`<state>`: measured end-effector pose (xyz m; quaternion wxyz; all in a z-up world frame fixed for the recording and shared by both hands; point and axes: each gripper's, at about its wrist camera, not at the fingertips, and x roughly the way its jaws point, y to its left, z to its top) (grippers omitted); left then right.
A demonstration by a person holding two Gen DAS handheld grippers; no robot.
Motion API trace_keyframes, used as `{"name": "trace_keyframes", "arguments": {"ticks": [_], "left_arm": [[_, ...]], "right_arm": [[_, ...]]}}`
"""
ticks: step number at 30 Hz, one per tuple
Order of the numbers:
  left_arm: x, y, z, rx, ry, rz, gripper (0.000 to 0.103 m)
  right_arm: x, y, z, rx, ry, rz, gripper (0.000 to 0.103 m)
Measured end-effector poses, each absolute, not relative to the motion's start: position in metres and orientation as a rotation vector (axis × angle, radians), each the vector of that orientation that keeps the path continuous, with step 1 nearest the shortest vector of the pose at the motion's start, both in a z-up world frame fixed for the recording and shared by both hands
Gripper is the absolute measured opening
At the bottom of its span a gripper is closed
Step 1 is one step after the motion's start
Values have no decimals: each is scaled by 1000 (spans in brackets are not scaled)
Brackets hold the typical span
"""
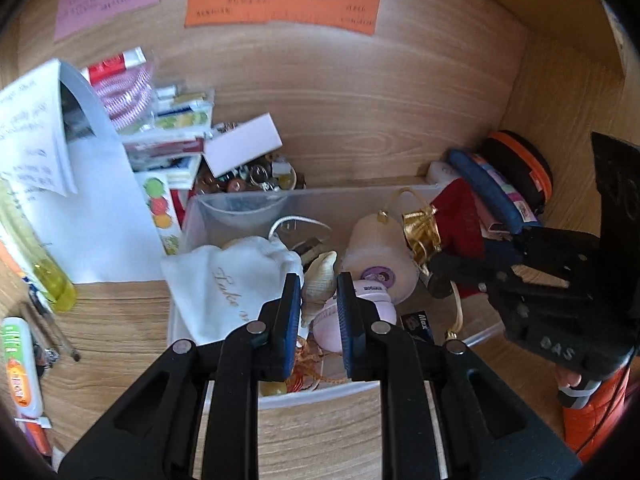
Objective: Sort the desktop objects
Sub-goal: 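Carry the seashell and red pouch over the clear box, then open both grippers to drop the seashell and red pouch into the box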
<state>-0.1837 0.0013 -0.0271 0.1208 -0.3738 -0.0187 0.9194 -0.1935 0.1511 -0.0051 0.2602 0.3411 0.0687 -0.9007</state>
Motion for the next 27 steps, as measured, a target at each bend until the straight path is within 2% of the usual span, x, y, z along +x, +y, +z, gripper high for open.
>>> {"name": "trace_keyframes", "arguments": {"ticks": [7,15,21,27], "left_arm": [[-192,-3,-41,-1137,-75,2657,17],[-191,0,-44,-1130,-40,2664,17],[-190,2,-42,-1116,-2,2700,17],[-190,2,-40,-1116,-42,2668,24]], "right_arm": [[-195,148,-19,969,244,-2413,20],[-193,146,-23,971,278,-2419,27],[-192,147,-21,947,288,-2467,48],[-189,148,-14,895,295,-2519,72]]}}
